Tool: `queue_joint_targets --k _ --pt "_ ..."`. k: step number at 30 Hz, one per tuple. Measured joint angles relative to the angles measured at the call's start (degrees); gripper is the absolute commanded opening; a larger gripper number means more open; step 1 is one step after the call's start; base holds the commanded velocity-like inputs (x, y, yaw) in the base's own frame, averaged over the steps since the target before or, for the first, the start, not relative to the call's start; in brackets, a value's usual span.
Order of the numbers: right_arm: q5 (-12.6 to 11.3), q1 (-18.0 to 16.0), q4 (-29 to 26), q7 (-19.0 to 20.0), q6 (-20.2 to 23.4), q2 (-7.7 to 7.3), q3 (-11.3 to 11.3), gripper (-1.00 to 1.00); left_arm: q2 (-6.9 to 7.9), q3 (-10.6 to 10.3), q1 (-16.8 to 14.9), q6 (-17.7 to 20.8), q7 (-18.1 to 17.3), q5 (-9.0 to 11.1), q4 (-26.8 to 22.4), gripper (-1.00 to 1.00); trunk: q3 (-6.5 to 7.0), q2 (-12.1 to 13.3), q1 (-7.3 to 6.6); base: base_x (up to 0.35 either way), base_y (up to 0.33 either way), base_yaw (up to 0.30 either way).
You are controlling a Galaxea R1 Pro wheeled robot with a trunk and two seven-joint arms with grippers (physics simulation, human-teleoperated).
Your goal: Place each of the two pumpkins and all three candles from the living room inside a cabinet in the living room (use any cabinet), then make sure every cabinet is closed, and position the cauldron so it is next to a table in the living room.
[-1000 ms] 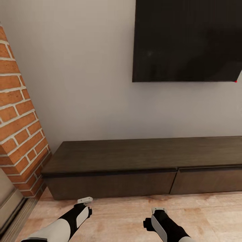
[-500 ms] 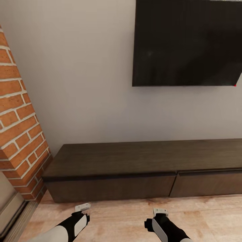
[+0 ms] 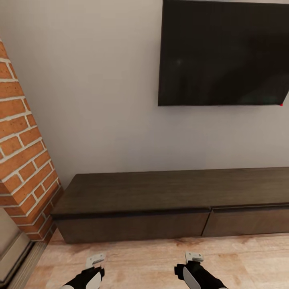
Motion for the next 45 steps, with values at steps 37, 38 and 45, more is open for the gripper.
queue_joint_targets --k 37,38,45 --pt "-0.1 0.1 16.6 -0.1 -15.9 -0.33 -0.1 1.00 3.51 0.0 4.1 -4.3 -0.1 -0.1 0.8 1.00 6.38 14.8 -8.13 0.000 0.000 0.000" --pt "-0.1 0.4 17.2 -0.1 -16.5 -0.34 -0.1 1.00 3.58 0.0 5.0 -5.3 -0.1 -0.1 1.2 1.00 6.55 15.2 -8.35 0.000 0.000 0.000" --pt "0.0 4.8 18.1 -0.1 -18.2 -1.10 -0.1 1.00 4.08 -0.1 9.8 -7.8 0.0 -1.0 1.8 1.00 7.82 18.0 -9.89 0.000 0.000 0.000"
